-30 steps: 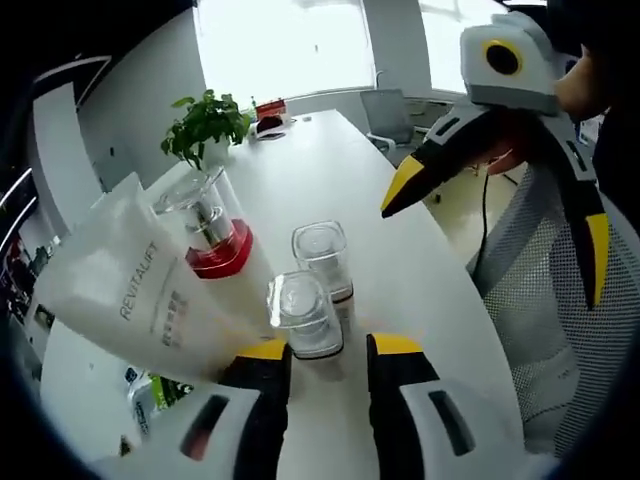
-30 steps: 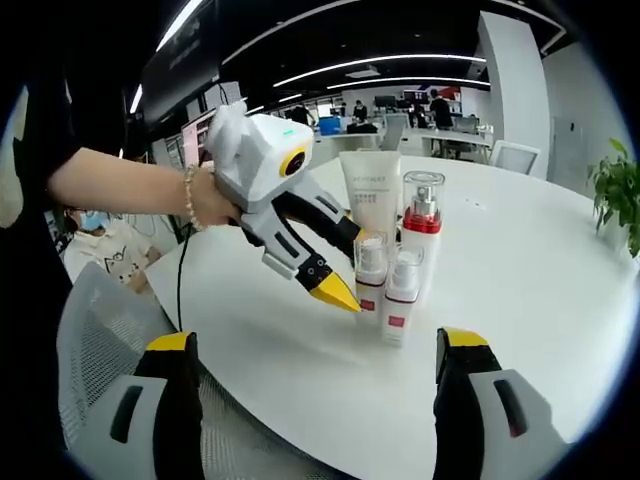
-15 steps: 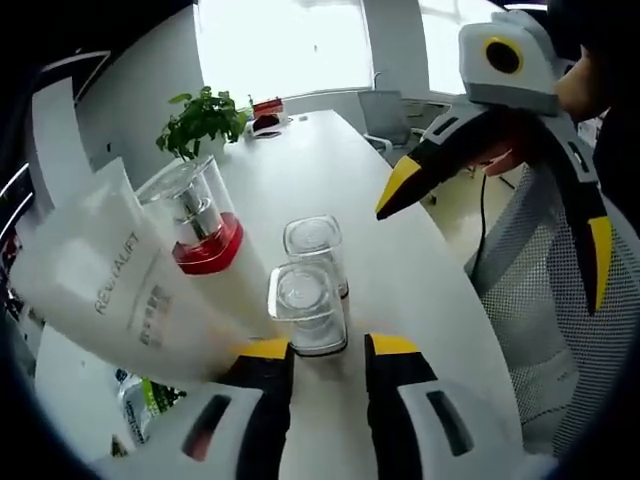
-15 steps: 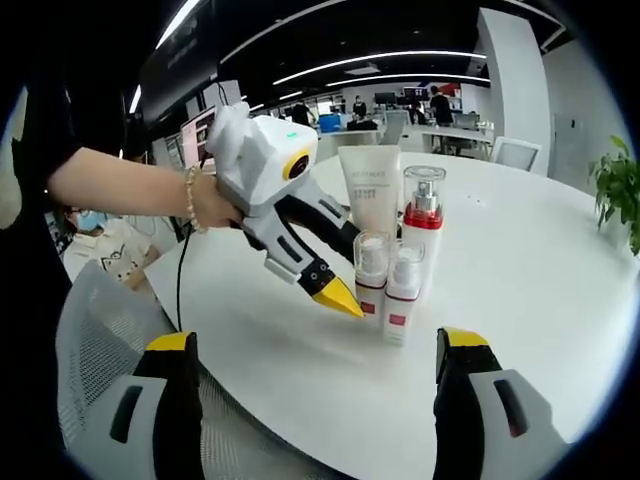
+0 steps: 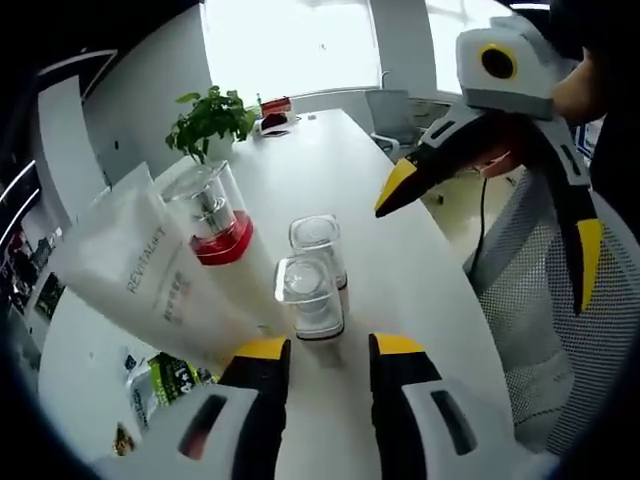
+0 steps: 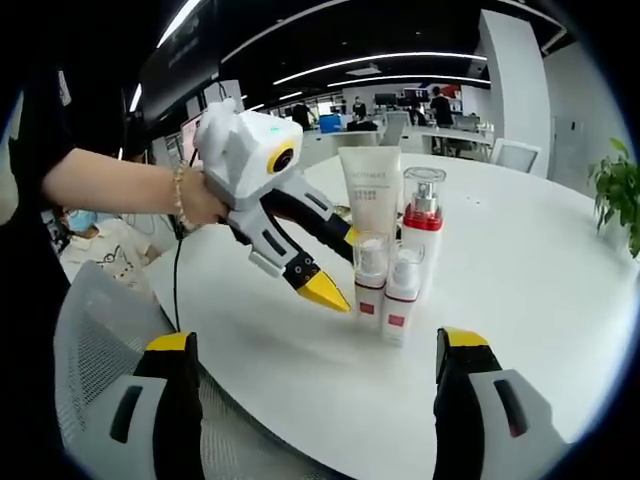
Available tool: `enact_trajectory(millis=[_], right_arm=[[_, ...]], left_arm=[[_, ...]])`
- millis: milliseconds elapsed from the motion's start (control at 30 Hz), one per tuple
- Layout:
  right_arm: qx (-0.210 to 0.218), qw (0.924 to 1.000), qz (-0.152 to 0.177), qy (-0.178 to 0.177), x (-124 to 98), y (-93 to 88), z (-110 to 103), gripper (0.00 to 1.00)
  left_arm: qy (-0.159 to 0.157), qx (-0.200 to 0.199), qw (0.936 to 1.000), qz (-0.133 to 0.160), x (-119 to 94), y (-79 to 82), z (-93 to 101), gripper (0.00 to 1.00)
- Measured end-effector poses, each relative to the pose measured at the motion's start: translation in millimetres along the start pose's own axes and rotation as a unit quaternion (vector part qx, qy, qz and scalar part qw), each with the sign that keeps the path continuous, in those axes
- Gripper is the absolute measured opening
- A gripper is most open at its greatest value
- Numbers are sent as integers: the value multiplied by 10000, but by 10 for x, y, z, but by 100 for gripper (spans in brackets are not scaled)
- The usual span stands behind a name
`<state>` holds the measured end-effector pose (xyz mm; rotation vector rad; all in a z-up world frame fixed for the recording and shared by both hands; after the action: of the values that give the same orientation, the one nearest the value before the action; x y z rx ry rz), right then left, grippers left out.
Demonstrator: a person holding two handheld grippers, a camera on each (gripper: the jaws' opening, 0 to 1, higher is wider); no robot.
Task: Arrange the skincare products in the storage area until every visible bottle or jar stands upright without overlapping.
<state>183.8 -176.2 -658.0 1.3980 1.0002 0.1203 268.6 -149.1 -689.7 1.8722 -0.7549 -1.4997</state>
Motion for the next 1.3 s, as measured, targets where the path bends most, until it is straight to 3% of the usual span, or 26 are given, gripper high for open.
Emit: enact_trajectory(millis=[400,667,967,1133,1300], right_arm=[[21,9999,142,-84,-40,50,1,98],[-89,9999,129,24,-41,60,-61,98],[-131,9997,159,124,-43,78,-96,97],[-156,9996,156,202,-39,77,-127,97],[-229,9993,133,267,-31,72,-160,97]], left_arm=[[562,-586,9967,-67,-446,-95,12,43],[969,-1161,9884,-145,-799,-261,136,54],[1448,-1982,9691,-218,-1163,-483,293,67],[1887,-2492,9494,-297,-1383,-618,341,81],[2212,-2840,9327,-212,-1602,-727,392,87]])
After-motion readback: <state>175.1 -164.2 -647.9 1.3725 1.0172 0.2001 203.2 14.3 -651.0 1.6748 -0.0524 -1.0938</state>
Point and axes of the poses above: the point that each gripper's makers call its tool centre point, and the gripper's own axes: x roughly forward along the fingers, z roughly to its right, y roughly out of its top, the point moved 1 cm from there along -x, roughly backward along the fingers, and after that the axes turned 3 degrees about y, right-handed, at the moved point
